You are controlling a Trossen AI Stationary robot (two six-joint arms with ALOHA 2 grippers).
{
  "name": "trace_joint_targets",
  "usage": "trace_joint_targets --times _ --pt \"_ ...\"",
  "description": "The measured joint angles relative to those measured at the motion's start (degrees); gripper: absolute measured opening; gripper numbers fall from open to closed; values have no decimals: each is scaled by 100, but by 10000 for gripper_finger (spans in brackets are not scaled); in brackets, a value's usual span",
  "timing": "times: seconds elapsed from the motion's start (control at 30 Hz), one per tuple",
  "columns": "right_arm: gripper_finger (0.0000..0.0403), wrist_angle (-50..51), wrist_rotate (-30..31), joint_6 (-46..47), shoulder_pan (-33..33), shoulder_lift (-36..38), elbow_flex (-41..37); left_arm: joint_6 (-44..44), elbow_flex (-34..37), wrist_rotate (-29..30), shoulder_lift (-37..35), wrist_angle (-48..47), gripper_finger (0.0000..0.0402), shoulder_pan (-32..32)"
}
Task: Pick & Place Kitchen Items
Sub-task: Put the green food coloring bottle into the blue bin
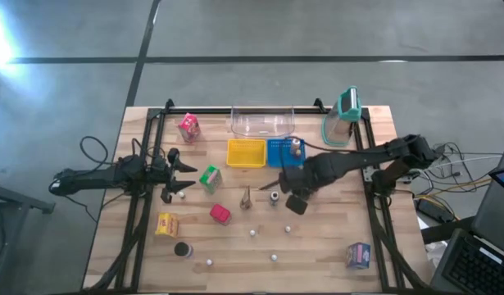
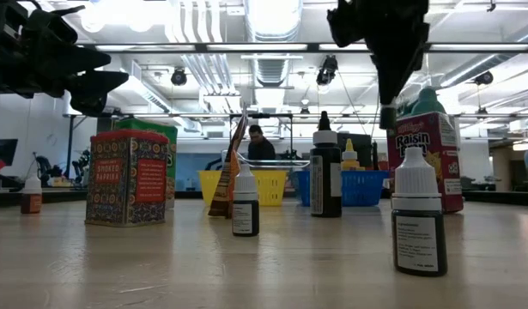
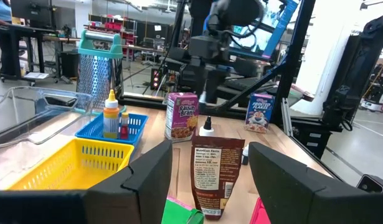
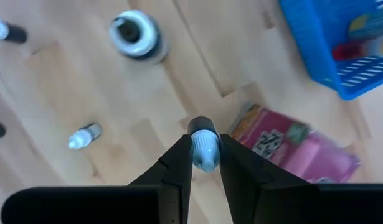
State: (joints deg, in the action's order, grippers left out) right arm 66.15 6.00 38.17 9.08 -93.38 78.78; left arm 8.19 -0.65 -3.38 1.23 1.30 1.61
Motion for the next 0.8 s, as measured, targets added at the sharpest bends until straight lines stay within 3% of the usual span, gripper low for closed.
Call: trace_joint_targets --times 0.8 --pt "66 -439 11 -890 -1777 15 66 -2 0 0 -2 0 218 -2"
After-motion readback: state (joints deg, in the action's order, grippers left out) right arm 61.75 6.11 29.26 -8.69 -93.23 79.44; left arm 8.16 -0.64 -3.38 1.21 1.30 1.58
